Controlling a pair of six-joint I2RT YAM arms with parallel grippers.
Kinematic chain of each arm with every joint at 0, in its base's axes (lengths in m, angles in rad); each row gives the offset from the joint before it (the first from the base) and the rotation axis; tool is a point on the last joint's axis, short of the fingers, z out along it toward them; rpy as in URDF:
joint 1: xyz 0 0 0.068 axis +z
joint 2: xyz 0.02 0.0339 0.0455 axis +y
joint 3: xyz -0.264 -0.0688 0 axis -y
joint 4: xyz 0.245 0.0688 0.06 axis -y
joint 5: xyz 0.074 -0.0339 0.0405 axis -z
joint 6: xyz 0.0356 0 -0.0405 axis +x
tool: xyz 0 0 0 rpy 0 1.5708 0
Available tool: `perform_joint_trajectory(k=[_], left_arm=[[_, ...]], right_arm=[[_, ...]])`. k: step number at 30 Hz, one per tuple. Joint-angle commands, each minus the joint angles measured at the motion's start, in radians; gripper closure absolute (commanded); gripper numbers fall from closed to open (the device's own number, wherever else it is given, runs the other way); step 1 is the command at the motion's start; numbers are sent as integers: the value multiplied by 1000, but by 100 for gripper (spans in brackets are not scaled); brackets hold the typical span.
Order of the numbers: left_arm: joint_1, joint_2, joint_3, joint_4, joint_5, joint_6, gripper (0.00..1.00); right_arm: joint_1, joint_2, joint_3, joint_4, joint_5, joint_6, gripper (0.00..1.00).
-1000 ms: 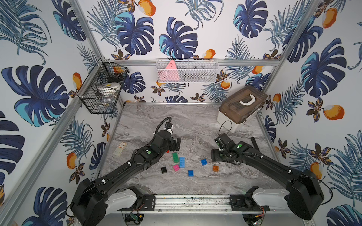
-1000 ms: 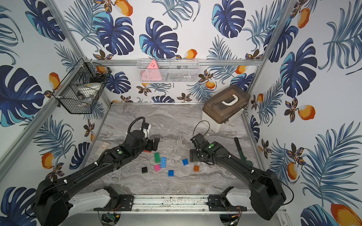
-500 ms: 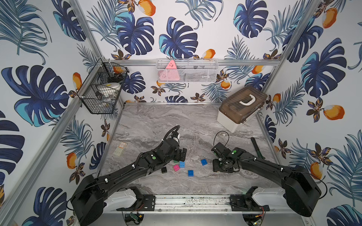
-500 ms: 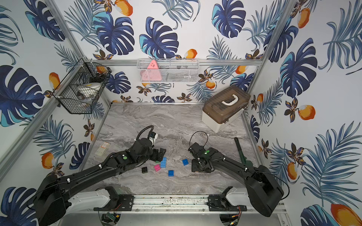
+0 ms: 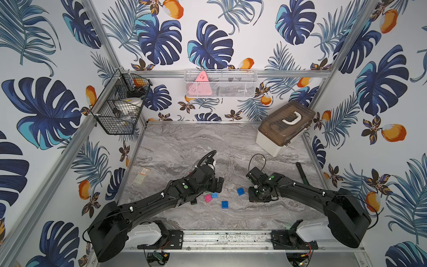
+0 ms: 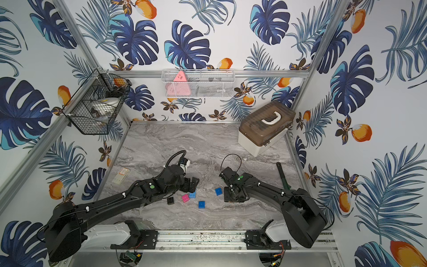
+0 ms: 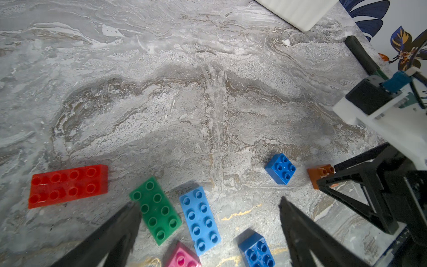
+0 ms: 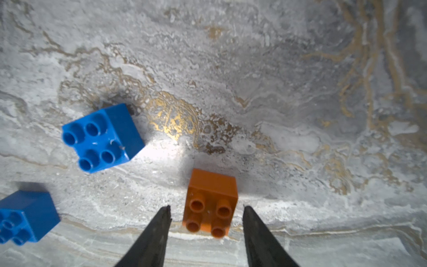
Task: Assemble a spoon with lego
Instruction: Move the lego brick at the center of the board.
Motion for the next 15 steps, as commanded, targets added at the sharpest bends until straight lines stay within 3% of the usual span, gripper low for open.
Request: perform_joint_trajectory(k=[1,15], left_arm=[[1,0,-14,27,5,-23,1],[1,19,-13,16,22,-11,1]], right_arm=[[0,16,13,10,19,-6,49],[0,52,48,5,47,-13,68]])
